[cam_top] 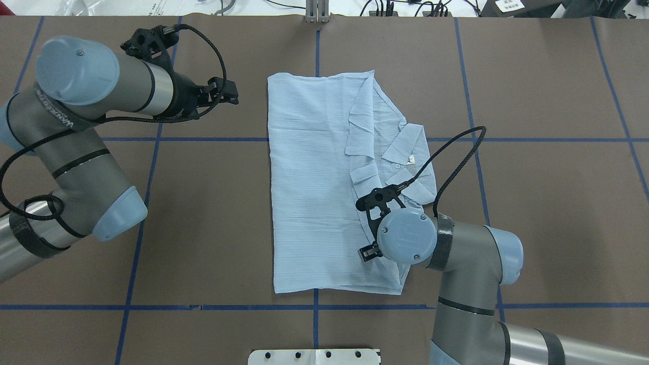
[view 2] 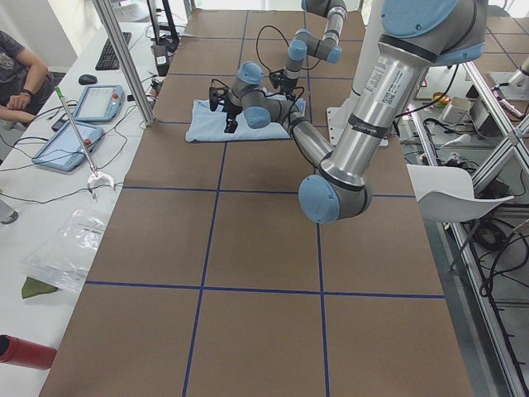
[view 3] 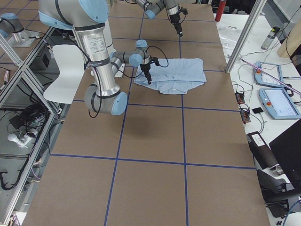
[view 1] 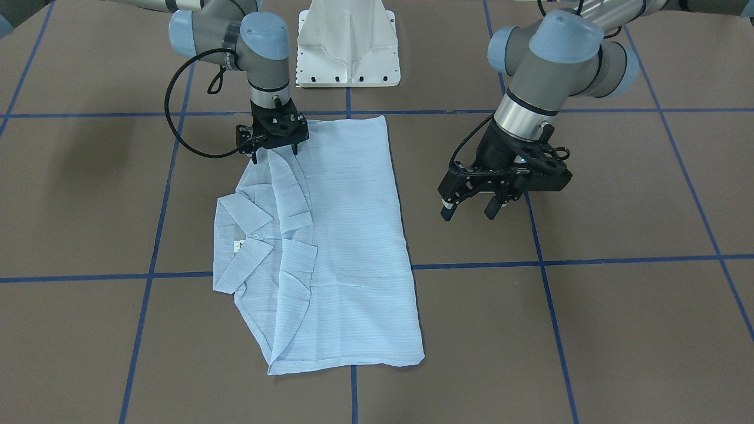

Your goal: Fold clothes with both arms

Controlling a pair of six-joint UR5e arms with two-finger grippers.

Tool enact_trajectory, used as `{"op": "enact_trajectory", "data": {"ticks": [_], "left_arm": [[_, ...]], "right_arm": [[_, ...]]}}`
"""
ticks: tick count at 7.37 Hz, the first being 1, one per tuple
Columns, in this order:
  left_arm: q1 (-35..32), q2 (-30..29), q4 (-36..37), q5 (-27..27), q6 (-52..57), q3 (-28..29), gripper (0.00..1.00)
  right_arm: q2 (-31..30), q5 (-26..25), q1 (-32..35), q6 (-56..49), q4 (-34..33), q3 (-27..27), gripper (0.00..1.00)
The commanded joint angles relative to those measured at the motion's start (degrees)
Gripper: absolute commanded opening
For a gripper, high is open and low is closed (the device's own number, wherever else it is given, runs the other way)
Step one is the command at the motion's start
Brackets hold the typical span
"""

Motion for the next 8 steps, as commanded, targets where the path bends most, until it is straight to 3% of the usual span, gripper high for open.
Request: {"op": "enact_trajectory", "data": {"ticks": [1, 5, 8], "left_arm": [[0.00, -0.20, 0.03, -0.04, -0.02, -0.04, 0.99], [0.00, -0.47, 0.03, -0.04, -0.02, 0.05, 0.99], [0.09, -0.55, 0.03, -0.12, -0.02, -0.04, 0.99]], "right_arm": [[-0.15, 0.07, 1.30, -1.80, -0.62, 0.04, 1.00], [-1.90, 0.59, 5.16, -6.89, -0.97, 0.04, 1.00], [-6.45, 2.44, 10.34, -13.92, -0.54, 0.82, 1.00]]}}
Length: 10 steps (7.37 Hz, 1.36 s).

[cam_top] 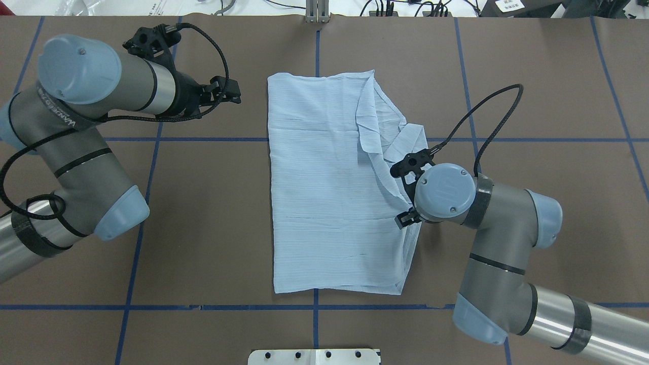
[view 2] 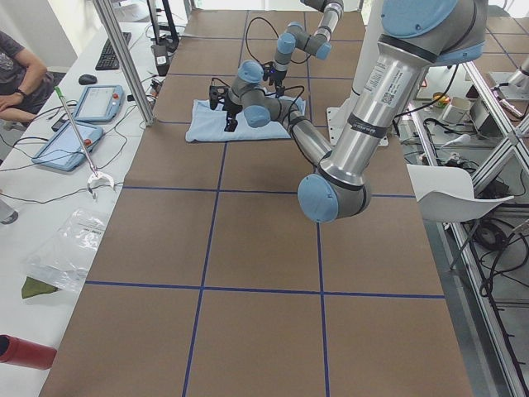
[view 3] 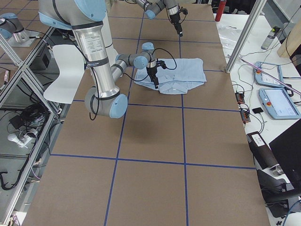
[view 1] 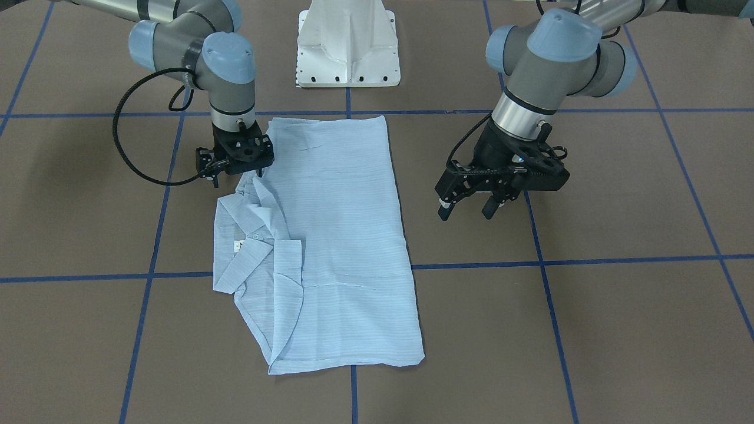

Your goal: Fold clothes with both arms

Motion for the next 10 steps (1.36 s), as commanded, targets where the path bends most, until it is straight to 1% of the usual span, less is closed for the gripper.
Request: {"op": "enact_trajectory", "data": {"ticks": [1, 2, 3, 4, 5, 6, 7, 8, 9, 10], "left_arm": [[0.02, -0.07, 0.00, -0.15, 0.00, -0.07, 0.99], [-0.07, -0.07, 0.00, -1.11, 0.00, -0.07, 0.99], [-0.07, 0.11, 0.00, -1.12, 0.00, -0.07, 0.99], [-0.07, 0.37, -0.09, -1.12, 0.17, 0.01, 0.99], [-0.07, 0.55, -0.09, -1.03, 0.44, 0.10, 0.99], [-0.07, 0.46, -0.17, -0.94, 0.61, 0.01, 0.99], [0.02, 0.64, -0.18, -1.12, 0.79, 0.01, 0.99], [0.02, 0.55, 0.00, -1.38, 0.44, -0.25, 0.99], [1.41, 0.55, 0.00, -2.86, -0.08, -1.21, 0.99], [4.03, 1.16, 0.17, -3.14, -3.22, -2.78, 0.99]], "right_arm": [[-3.17, 1.15, 4.11, -5.76, 0.35, 1.41, 1.00], [-2.57, 5.94, 7.26, -7.53, 0.44, 2.46, 1.00], [-1.09, 8.95, 9.03, -7.55, 0.61, 3.08, 1.00], [2.32, 8.80, 8.96, -7.29, 0.44, 2.48, 1.00], [5.75, 8.80, 8.88, -7.11, 0.53, -0.31, 1.00], [7.61, 8.80, 8.88, -7.02, 0.61, -2.08, 1.00], [8.41, 9.24, 9.22, -6.67, 0.61, -1.92, 1.00], [7.90, 12.37, 10.62, -6.49, 0.53, -0.36, 1.00], [7.72, 18.15, 14.11, -4.49, -1.82, 0.27, 1.00], [6.85, 19.34, 15.19, -3.95, -1.59, 0.80, 1.00]]}}
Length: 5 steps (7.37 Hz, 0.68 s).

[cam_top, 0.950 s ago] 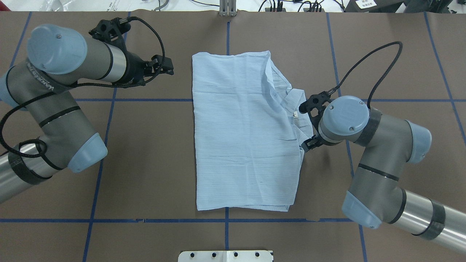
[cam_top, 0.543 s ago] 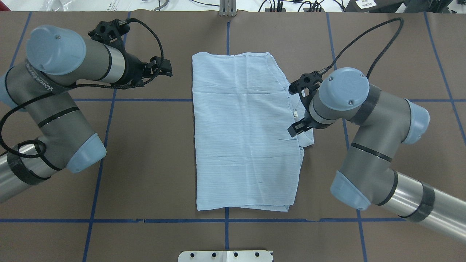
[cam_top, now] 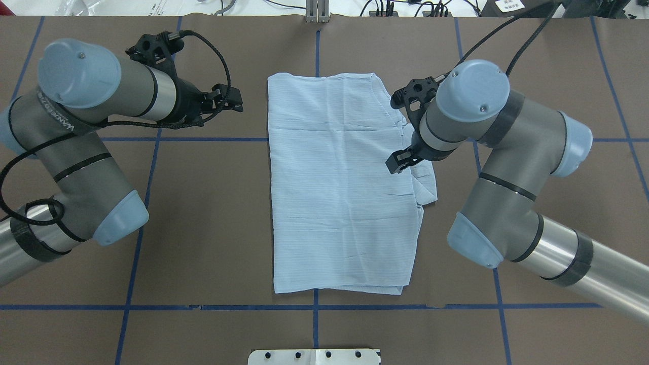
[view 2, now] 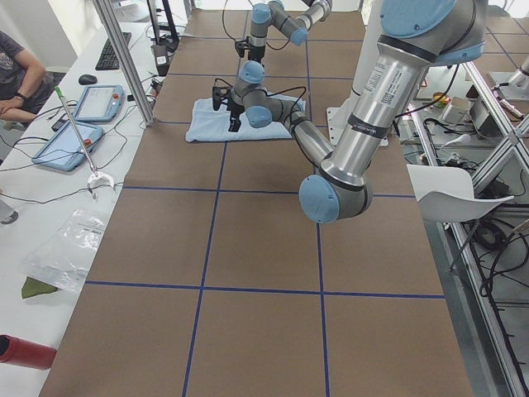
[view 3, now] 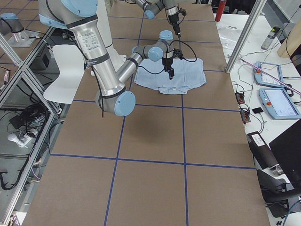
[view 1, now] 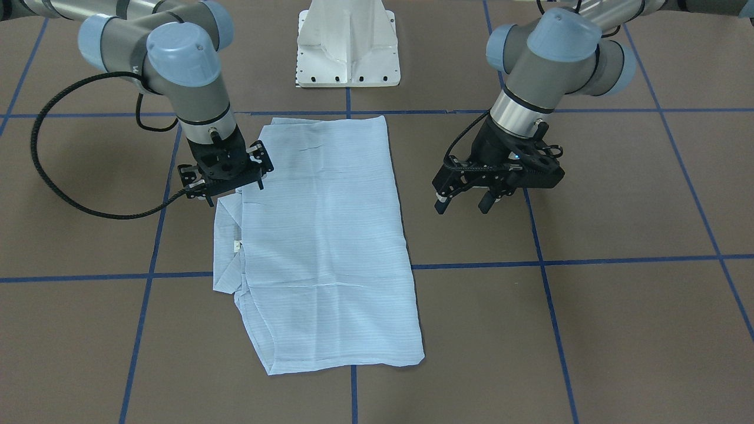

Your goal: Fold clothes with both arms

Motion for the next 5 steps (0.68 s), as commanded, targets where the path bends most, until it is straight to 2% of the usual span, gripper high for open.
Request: {"op": "enact_trajectory", "data": {"ticks": [1, 3, 4, 5], "left_arm": [[4.40, 0.45, 0.59, -0.76, -5.65, -2.01, 0.99], [8.80, 2.37, 1.03, -0.15, -12.33, -4.81, 0.99], [10.73, 3.86, 1.21, 0.55, -13.06, -6.39, 0.99], [13.45, 4.31, 1.82, 3.52, -13.24, -6.58, 0.99]], "right_arm": [[-2.11, 3.42, 2.41, 1.33, -0.64, 2.44, 1.00], [-5.01, 3.77, 2.23, 11.83, -0.38, 6.30, 1.00], [-6.59, 4.03, 2.23, 13.79, -0.46, 9.29, 1.00], [-6.78, 4.21, 1.97, 14.85, -0.47, 9.23, 1.00]]}}
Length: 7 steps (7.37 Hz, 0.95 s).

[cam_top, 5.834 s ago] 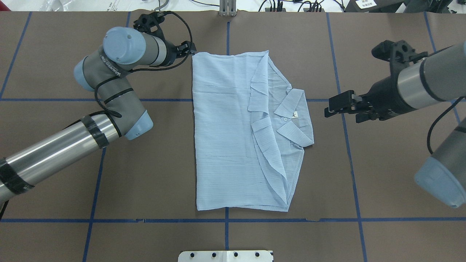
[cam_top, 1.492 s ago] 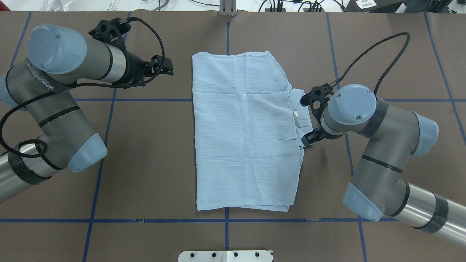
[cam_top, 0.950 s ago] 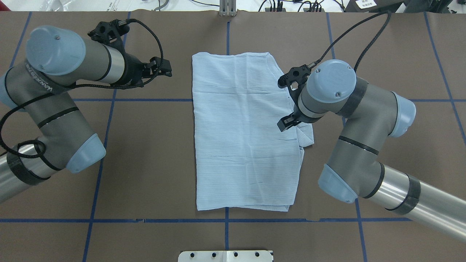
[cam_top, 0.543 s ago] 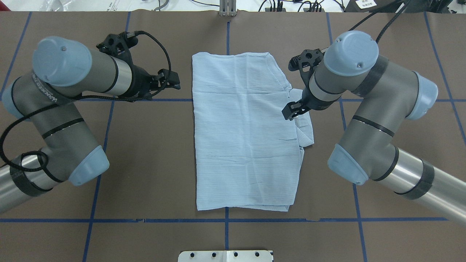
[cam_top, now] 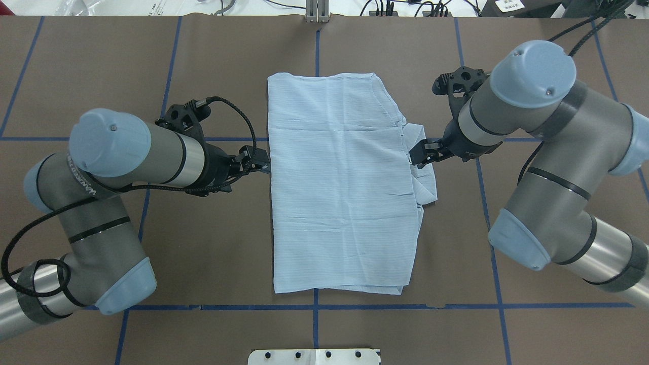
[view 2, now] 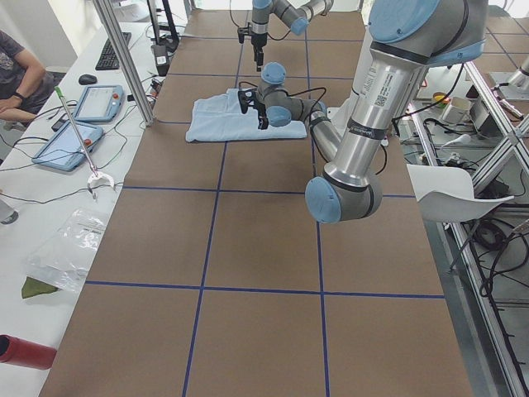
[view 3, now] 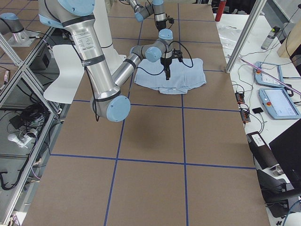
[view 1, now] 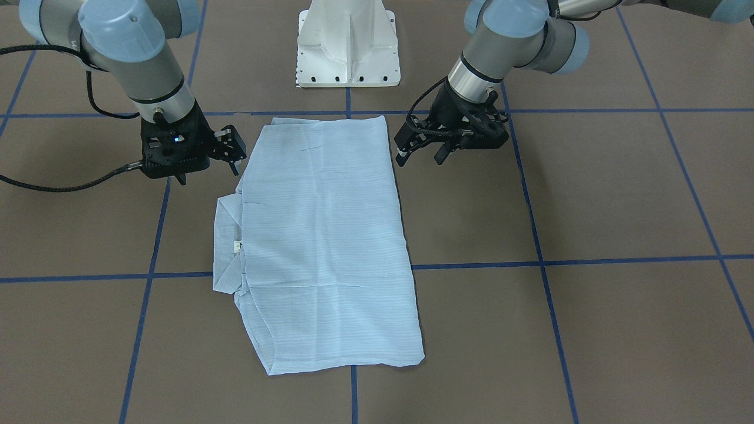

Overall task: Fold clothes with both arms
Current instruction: 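Lower the left gripper to the near shirt edge while the right holds the collar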

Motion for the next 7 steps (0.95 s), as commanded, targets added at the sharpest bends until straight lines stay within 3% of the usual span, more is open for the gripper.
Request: {"op": "enact_trajectory", "data": {"ticks": [1, 4, 7], "left_arm": [[5.82, 0.93, 0.64, 4.19, -4.57, -0.78, 0.99], [11.81, -1.18, 8.97, 4.47, -8.03, -2.45, 0.99], [13.93, -2.67, 8.99, 6.49, -8.39, 2.53, 0.91]], "right_arm": [[-1.02, 2.09, -0.12, 2.90, -0.10, 1.65, 1.00], [-1.02, 4.04, -0.21, 4.31, -0.10, 3.05, 1.00], [-0.93, 5.18, -0.21, 4.31, -0.11, 3.68, 1.00]]}}
